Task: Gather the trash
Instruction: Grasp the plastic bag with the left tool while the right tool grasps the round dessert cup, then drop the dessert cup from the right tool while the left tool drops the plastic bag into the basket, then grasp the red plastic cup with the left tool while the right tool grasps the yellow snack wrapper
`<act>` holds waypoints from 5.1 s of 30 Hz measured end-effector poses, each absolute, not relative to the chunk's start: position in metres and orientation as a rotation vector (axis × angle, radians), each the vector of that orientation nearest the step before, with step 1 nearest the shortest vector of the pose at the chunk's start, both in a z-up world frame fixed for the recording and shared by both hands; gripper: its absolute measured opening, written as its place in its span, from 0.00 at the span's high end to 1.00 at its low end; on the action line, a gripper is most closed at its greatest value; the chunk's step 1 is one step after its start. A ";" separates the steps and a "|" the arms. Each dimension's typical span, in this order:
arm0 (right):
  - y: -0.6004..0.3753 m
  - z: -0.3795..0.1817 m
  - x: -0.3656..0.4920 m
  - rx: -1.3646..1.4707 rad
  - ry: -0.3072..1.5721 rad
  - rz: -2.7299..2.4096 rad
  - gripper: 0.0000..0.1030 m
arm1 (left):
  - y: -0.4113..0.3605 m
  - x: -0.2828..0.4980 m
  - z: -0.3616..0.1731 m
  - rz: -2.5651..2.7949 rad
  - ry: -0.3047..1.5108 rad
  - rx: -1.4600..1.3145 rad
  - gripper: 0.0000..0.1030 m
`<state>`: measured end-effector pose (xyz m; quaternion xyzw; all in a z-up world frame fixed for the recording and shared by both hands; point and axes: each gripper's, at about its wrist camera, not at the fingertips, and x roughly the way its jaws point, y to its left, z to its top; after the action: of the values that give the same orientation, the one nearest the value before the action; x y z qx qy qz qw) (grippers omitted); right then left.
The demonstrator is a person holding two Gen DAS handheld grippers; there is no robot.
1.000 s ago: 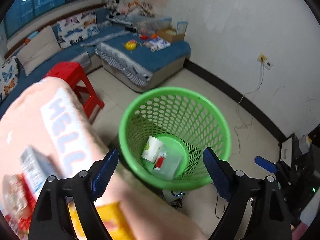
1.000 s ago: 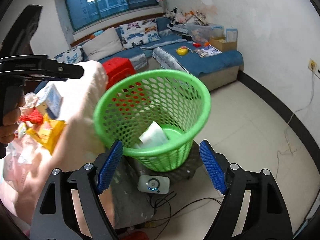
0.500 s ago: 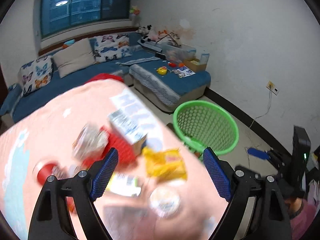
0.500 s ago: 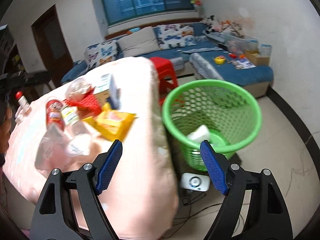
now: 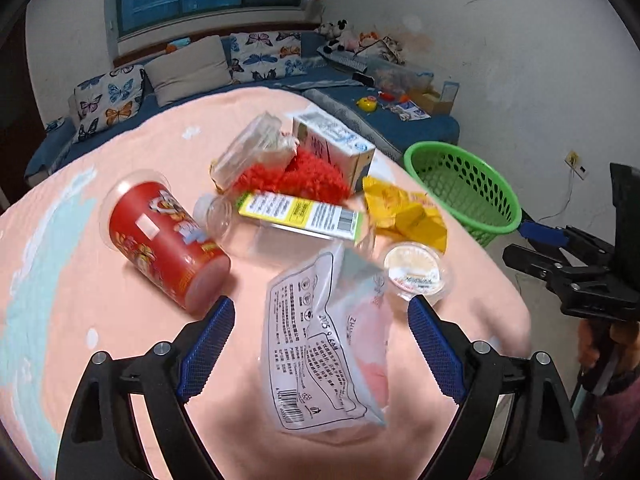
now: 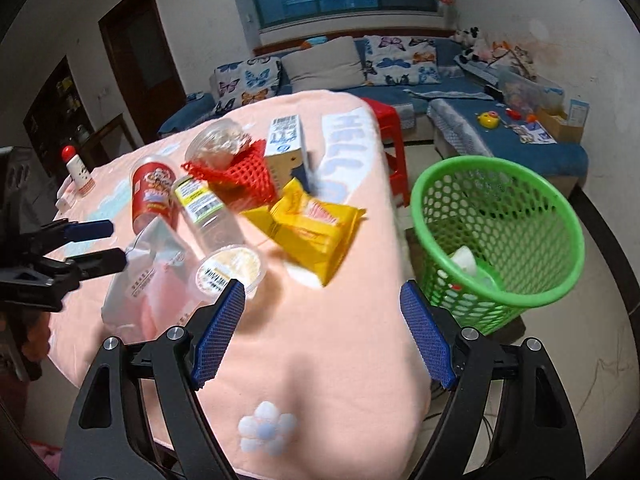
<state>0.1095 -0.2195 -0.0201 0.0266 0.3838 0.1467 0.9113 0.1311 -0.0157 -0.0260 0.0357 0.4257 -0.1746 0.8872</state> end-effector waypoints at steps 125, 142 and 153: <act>-0.427 -0.072 0.149 0.276 0.840 -0.062 0.23 | -0.319 0.319 -0.046 -0.729 0.995 0.099 0.60; -0.387 -0.050 0.149 0.221 0.822 0.028 0.23 | -0.240 0.288 -0.018 -0.627 0.915 0.037 0.48; -0.303 -0.028 0.171 0.144 0.815 0.219 0.23 | -0.116 0.264 0.010 -0.418 0.856 -0.034 0.45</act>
<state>0.1712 -0.3033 -0.0284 0.0698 0.3953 0.1062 0.9097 0.2644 -0.1159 0.0097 -0.0162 0.4120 -0.2014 0.8885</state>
